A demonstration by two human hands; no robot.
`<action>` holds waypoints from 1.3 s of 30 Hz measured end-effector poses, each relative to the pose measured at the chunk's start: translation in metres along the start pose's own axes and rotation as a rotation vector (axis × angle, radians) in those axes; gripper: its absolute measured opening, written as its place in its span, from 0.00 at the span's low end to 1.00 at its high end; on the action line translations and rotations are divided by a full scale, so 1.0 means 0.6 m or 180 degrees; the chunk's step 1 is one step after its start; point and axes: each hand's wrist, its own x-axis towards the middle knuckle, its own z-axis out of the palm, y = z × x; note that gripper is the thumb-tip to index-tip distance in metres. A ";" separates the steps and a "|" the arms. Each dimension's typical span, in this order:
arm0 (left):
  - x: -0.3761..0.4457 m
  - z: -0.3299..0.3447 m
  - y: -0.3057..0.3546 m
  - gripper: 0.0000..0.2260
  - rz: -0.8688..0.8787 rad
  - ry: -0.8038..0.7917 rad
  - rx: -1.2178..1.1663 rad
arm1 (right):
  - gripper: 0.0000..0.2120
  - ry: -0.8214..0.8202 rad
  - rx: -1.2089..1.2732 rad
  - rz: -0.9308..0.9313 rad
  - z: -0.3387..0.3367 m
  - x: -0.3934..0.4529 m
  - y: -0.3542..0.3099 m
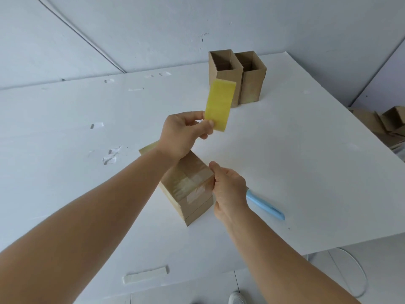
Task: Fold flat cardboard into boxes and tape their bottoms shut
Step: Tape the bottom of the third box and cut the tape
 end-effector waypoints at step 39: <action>-0.069 -0.039 -0.033 0.05 -0.0140 0.0434 -0.0183 | 0.26 -0.1243 -0.2357 -0.1688 -0.008 -0.011 -0.015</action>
